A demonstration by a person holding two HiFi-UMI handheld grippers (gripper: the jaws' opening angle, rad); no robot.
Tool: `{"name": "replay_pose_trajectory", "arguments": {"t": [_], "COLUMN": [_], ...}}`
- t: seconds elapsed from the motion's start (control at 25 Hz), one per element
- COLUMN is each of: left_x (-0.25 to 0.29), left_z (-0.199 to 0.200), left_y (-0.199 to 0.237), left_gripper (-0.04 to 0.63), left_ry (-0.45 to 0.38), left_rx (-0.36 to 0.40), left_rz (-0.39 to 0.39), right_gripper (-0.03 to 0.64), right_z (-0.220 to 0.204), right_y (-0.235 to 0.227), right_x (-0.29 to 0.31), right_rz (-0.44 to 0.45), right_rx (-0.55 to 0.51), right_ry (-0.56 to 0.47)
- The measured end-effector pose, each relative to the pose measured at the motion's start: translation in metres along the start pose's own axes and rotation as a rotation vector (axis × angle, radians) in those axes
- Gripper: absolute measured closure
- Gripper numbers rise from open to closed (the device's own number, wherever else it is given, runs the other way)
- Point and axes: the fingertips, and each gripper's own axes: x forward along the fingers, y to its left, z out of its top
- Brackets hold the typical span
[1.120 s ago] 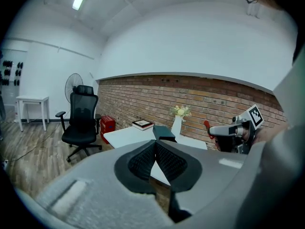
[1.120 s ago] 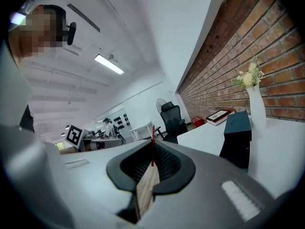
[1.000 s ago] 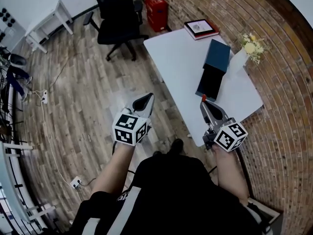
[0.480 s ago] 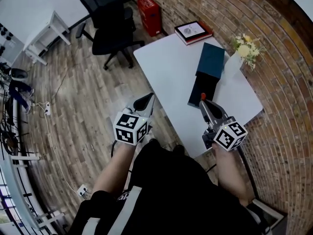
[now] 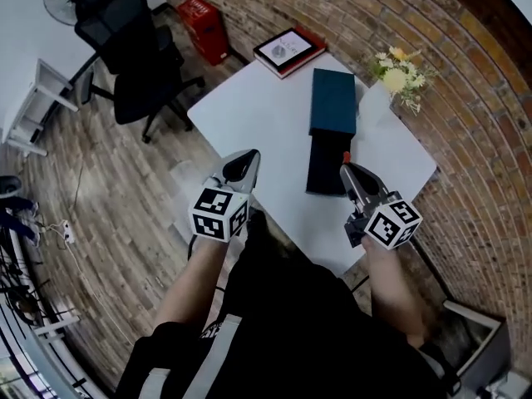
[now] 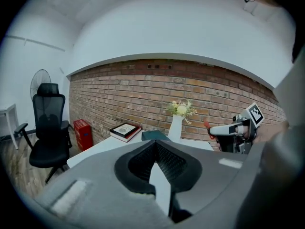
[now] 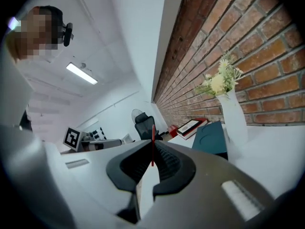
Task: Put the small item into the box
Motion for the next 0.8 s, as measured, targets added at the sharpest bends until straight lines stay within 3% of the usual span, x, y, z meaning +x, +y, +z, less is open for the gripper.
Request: {"name": "replay_pose_trajectory", "arguments": {"t": [0.24, 0.44, 0.8], "left_x": [0.06, 0.081, 0.099], "left_z": [0.005, 0.013, 0.023], "left_y": [0.02, 0.033, 0.03], "left_gripper": [0.588, 0.588, 0.588], "left_ry": [0.043, 0.057, 0.071], "left_rx": [0.015, 0.053, 0.077], "left_rz": [-0.152, -0.266, -0.39], "right_gripper": [0.604, 0.604, 0.604], "right_z": [0.001, -0.009, 0.015], "right_y": [-0.022, -0.027, -0.033], "right_x": [0.028, 0.037, 0.013], "right_rz": [-0.139, -0.259, -0.408], "right_rx": [0.034, 0.051, 0.039], "right_ry": [-0.036, -0.055, -0.15]}}
